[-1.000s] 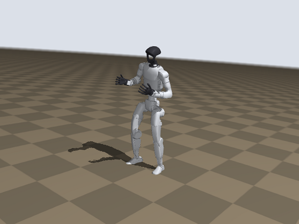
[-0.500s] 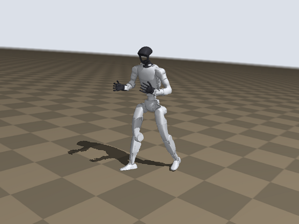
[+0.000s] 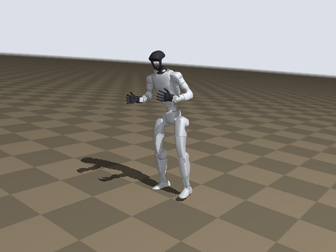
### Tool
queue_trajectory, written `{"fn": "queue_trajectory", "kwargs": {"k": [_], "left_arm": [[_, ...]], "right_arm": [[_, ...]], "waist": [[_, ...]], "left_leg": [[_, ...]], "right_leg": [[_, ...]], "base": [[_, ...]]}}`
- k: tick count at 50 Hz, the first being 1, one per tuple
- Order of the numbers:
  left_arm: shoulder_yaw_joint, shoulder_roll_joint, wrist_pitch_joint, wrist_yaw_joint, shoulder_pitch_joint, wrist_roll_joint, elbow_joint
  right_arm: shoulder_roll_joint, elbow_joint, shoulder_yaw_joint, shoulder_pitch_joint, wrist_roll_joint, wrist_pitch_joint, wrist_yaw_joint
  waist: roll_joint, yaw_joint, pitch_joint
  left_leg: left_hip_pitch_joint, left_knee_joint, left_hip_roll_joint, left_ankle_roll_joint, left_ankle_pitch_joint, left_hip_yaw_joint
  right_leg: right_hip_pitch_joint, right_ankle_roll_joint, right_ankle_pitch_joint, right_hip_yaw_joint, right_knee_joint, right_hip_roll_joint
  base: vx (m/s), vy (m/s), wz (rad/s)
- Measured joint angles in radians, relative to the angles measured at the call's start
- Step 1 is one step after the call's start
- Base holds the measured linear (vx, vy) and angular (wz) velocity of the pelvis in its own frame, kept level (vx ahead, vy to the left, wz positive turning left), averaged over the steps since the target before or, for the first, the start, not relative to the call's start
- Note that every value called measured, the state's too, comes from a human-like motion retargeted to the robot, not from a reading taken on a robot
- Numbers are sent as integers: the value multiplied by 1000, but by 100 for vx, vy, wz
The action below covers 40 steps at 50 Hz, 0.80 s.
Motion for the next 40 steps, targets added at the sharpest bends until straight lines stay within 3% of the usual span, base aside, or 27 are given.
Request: {"fn": "queue_trajectory", "kwargs": {"k": [12,20,27,33,40], "left_arm": [[19,-34,-25,0,-27,-26,13],[59,-23,-21,2,-36,-27,20],[72,46,-4,21,-67,-4,30],[50,108,11,34,-103,23,40],[32,120,21,30,-86,22,28]], "right_arm": [[12,11,68,-43,-25,17,24],[25,15,102,-78,-35,30,34],[68,27,91,-63,-31,44,32],[114,28,74,-44,16,29,42],[127,16,75,-29,40,17,43]], "waist": [[-4,64,15],[-11,81,-4],[-48,87,-38],[-90,85,-70],[-94,66,-83]], "left_leg": [[-50,-246,40,-61,73,153],[-56,-253,86,-97,56,243],[47,-253,100,-60,129,264],[115,-238,89,-29,73,258],[140,-137,106,-24,-32,231]], "right_leg": [[71,-4,-49,106,63,32],[136,-26,-62,164,100,41],[178,-79,22,215,192,43],[53,-93,178,181,485,13],[-42,-178,53,-1,570,-48]], "base": [[32,6,-59],[39,20,-56],[44,29,-36],[40,30,-3],[33,22,18]]}}
